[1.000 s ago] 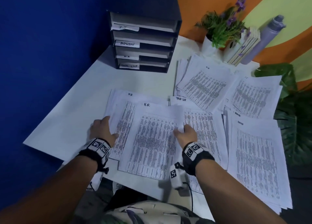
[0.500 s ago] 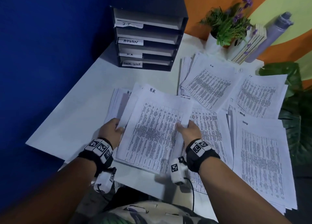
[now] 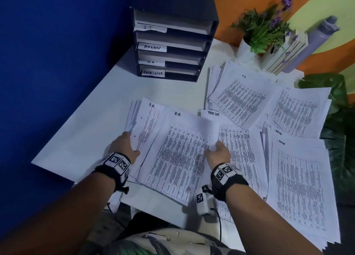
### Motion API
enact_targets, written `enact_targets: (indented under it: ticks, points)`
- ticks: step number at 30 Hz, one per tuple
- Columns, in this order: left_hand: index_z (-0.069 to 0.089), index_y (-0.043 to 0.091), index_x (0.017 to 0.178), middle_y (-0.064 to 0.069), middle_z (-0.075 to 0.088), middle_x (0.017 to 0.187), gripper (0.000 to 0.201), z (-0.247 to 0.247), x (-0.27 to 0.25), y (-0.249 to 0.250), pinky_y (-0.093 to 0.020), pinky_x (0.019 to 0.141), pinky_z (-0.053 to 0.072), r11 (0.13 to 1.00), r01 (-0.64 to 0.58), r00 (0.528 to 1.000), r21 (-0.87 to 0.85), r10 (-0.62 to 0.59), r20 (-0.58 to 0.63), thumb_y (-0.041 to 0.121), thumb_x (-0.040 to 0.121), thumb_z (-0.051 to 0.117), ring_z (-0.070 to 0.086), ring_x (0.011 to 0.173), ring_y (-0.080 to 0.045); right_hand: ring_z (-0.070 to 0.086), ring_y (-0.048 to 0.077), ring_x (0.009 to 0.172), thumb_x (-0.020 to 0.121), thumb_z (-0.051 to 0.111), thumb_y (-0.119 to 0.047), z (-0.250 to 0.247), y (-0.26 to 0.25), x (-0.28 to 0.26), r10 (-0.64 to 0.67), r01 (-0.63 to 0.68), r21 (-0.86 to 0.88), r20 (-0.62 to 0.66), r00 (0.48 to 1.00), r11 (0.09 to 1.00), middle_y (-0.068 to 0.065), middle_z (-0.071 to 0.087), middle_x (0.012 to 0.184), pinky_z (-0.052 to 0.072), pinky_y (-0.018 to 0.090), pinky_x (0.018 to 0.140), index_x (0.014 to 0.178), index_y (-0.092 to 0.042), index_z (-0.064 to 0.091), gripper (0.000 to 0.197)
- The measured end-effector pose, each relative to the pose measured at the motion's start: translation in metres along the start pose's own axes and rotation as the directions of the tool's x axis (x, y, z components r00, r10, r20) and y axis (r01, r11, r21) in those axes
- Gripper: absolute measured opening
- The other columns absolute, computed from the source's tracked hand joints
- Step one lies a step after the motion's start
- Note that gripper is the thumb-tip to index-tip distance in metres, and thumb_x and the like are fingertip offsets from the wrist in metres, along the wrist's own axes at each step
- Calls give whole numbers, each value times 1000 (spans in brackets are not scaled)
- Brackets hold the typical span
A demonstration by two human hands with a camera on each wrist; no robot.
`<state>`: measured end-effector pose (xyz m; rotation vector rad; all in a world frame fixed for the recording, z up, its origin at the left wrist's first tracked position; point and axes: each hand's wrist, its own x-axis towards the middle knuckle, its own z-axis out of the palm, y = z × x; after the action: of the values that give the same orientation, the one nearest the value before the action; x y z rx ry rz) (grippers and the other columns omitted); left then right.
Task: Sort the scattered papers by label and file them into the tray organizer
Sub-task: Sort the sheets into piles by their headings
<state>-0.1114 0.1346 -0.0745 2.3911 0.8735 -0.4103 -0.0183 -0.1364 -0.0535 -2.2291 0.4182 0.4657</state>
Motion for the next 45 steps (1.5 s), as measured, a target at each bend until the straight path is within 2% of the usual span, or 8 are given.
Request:
enact_targets:
  ticks: [3,6,11,15,18,30,37,45]
  points:
    - [48,9,128,-14,60,123,40,-2,-5,4,-37,90,49,1000,0,1000,12,0,-19,27,93,59,58,110,-32,55,38,116,93,54,-2,-3,-1,2,-19,19,7,-1,1000,1000,18,60,119,49,37,87,125,3,51,33]
    - [51,7,122,-16,60,112,26,-5,-8,6,-30,76,40,988,30,998,-152,-39,-58,18,99,46,56,96,-31,56,24,116,94,57,-8,-4,4,10,-6,4,95,23,1000,995,3,51,135,41,16,85,140,-6,44,48]
    - [54,5,117,-13,58,105,23,-2,-12,19,-26,74,36,955,-56,998,-290,63,16,14,100,41,50,88,-23,66,32,89,88,64,-7,-3,-3,14,-12,3,279,31,999,960,10,66,95,56,36,70,98,-12,58,13]
    - [57,14,122,-11,61,117,28,6,-6,19,-34,89,46,962,-78,996,-263,63,-64,24,96,52,57,102,-28,64,27,86,85,63,-1,-2,-4,17,-19,17,273,5,1000,962,9,63,98,57,44,79,104,-15,51,28]
    - [46,21,135,-12,48,133,62,7,-2,6,-42,105,40,1000,14,991,10,-13,-131,39,82,71,47,122,-30,63,29,89,82,63,-1,-6,3,20,-24,26,162,-16,1000,987,9,61,94,56,43,80,100,-13,51,25]
    - [41,12,138,-18,39,137,75,10,-3,7,-40,106,35,997,75,986,1,-74,-151,22,75,81,42,126,-35,61,24,81,86,59,1,-12,14,22,-17,16,21,27,999,1000,6,63,88,49,29,72,103,-10,60,21]
    - [40,20,137,-12,45,136,69,14,-3,9,-44,105,40,995,95,987,17,-92,-134,22,78,77,44,125,-32,64,17,91,87,65,-11,-13,17,15,-90,84,67,103,991,994,0,67,95,51,40,96,99,-9,62,13]
    - [40,19,135,-14,54,126,79,5,-6,3,-42,99,45,998,39,991,-50,-45,-126,24,69,84,54,115,-33,58,26,117,85,66,-27,-4,14,7,-116,106,59,199,973,993,8,62,126,44,44,104,129,-9,55,48]
